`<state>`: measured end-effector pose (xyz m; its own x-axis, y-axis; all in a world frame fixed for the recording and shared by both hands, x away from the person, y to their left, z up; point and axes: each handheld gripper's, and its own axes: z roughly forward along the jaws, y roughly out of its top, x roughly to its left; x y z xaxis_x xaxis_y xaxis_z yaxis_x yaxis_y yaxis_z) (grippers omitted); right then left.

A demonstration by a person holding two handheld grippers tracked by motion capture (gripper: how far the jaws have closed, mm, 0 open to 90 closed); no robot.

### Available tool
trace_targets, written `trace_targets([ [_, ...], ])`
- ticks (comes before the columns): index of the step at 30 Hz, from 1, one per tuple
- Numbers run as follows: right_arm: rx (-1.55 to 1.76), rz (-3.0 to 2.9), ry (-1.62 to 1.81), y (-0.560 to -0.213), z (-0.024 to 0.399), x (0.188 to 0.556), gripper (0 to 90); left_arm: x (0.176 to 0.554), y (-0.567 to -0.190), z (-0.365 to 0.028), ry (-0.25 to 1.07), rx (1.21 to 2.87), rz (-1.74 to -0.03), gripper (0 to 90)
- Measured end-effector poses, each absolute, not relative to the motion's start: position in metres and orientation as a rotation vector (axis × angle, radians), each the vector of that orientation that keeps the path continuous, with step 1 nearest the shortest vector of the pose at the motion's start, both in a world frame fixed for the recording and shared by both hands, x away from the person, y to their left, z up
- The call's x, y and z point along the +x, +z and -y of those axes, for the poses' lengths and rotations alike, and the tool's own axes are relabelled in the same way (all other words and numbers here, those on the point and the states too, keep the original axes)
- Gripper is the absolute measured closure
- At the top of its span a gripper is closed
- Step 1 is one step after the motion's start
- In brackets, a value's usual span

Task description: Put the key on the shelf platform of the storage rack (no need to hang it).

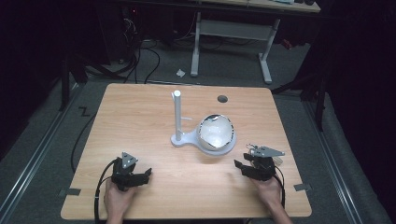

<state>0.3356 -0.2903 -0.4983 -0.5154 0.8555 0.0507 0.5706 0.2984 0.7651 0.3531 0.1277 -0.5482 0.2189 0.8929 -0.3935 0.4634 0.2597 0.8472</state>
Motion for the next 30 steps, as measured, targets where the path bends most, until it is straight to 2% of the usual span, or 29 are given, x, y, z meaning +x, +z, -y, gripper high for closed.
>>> trace_targets([
  [15,1.352,-2.109,1.047,-0.484,0.328,0.341,48.1,0.353,-0.548,-0.128,0.496,1.356,-1.418,17.8],
  [30,1.465,-2.039,0.981,-0.492,0.366,0.352,52.9,0.354,-0.548,-0.128,0.501,1.350,-1.422,19.1],
])
